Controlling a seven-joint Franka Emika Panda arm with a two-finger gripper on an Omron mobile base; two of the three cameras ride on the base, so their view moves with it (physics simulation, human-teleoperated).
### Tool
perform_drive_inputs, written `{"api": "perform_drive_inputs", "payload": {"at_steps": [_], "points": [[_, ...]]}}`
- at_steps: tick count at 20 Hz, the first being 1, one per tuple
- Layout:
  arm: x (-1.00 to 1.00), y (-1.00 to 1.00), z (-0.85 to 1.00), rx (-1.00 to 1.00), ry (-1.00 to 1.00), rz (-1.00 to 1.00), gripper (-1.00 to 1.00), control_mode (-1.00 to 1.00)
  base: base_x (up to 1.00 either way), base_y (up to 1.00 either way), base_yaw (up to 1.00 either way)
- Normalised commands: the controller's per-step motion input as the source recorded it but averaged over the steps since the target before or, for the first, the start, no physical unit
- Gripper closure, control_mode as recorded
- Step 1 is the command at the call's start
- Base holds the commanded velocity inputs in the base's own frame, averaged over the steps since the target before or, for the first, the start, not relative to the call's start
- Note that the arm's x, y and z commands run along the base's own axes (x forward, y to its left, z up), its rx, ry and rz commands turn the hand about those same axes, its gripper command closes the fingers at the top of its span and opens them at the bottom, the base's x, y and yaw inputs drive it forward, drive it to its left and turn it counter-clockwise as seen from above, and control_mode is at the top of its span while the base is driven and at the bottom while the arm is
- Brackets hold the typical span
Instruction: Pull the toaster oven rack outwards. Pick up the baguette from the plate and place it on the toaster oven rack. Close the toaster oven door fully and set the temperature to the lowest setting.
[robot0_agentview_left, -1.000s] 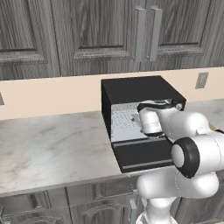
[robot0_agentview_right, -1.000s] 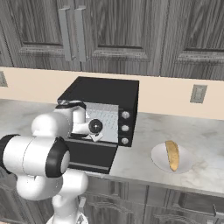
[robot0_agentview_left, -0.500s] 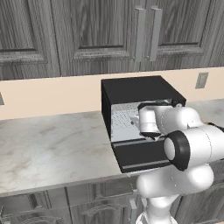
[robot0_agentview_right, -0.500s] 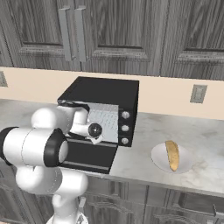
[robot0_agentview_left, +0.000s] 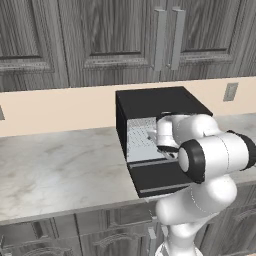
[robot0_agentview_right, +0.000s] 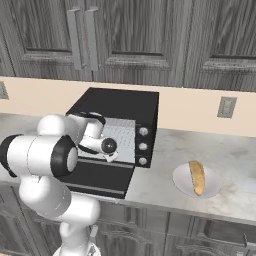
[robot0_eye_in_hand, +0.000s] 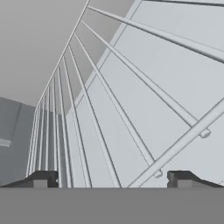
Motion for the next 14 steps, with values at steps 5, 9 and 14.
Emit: {"api": "perform_drive_inputs", "payload": {"at_steps": [5, 9, 14], "points": [[0.29, 0.00, -0.07, 0.00, 0.00, 0.00, -1.00, -1.00, 0.00, 0.00, 0.00], [0.04, 0.00, -0.08, 0.00, 0.00, 0.00, -1.00, -1.00, 0.00, 0.00, 0.00], [0.00, 0.00, 0.00, 0.00, 0.07, 0.00, -1.00, -1.00, 0.00, 0.00, 0.00]]}}
